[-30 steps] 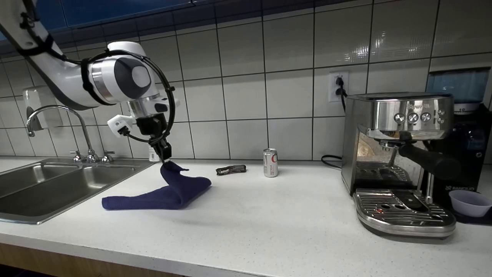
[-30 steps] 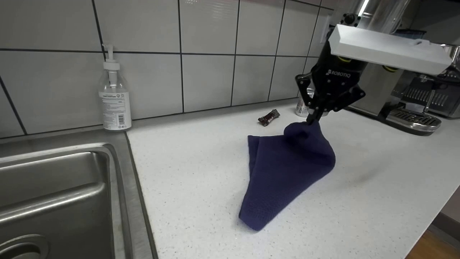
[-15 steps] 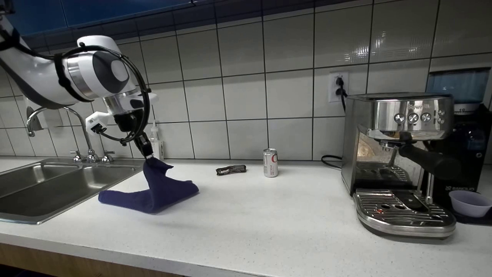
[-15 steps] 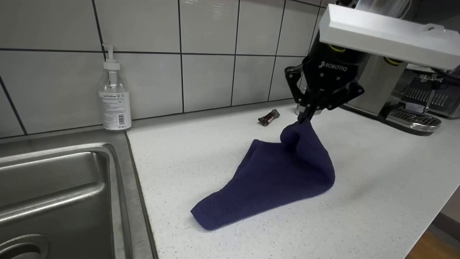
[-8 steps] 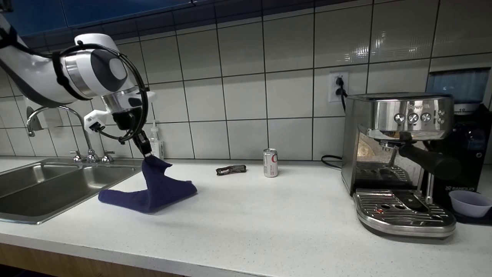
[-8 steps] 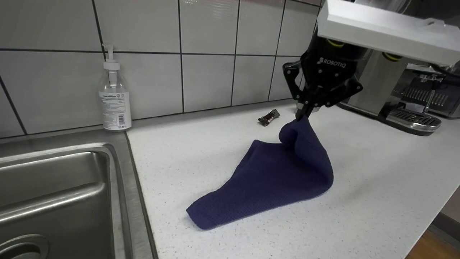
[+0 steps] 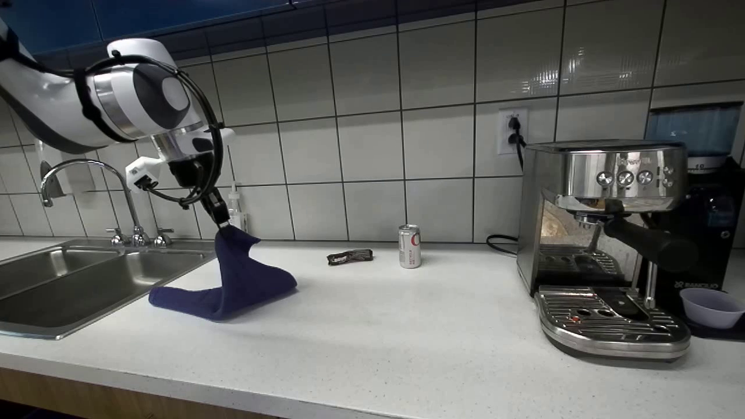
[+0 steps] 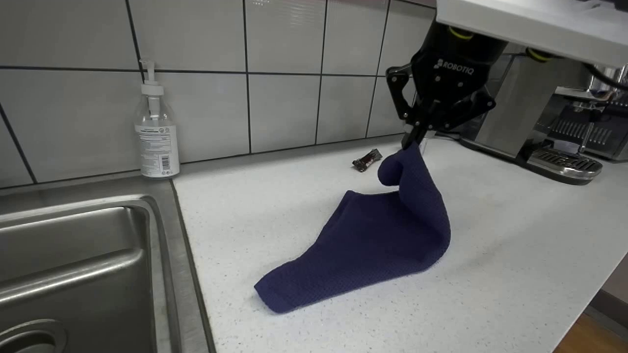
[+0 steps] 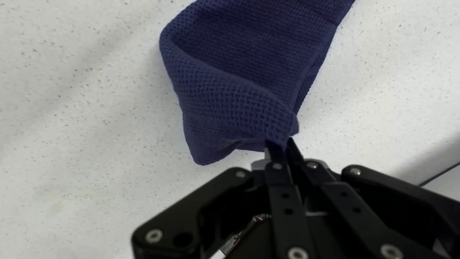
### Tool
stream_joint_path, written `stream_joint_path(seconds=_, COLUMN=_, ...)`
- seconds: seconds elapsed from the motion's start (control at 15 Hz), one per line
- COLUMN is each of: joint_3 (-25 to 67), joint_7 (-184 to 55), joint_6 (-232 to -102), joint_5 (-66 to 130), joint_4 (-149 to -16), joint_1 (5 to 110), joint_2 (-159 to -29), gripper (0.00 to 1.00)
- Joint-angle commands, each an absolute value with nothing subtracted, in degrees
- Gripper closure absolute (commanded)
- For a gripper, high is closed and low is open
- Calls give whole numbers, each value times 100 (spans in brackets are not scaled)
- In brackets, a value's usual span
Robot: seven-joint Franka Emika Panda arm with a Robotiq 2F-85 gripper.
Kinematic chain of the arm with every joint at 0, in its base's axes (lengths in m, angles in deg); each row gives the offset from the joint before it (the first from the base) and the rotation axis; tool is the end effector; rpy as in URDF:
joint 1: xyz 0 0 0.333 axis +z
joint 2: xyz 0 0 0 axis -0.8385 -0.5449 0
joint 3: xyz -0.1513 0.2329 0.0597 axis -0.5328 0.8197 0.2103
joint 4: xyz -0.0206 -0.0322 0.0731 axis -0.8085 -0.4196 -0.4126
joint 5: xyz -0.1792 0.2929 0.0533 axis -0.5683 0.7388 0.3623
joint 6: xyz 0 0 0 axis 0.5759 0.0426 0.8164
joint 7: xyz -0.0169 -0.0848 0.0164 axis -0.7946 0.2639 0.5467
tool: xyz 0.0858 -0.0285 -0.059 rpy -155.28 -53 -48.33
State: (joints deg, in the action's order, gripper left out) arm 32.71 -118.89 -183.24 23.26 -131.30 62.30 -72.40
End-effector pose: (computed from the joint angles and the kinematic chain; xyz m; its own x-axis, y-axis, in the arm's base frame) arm 0.4486 0.1093 0.3561 0.7655 -0.5907 0.2551 -0.5781 -0.8055 -0.1302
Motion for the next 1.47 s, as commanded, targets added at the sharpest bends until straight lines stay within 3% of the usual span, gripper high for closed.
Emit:
stream_joint_path(seconds=0.0, joint_3=3362, joint_7=-11948, joint_6=-18262, joint_5=2355, joint_4=-13101, joint_1=6197, joint_2=-7077, gripper=99)
stream_joint_path(seconds=1.4, joint_3=3928, joint_7=-11899, joint_6=-18196, joint_5=2391, joint_4=-13100, joint_1=6398, joint_2=-6822, gripper=99)
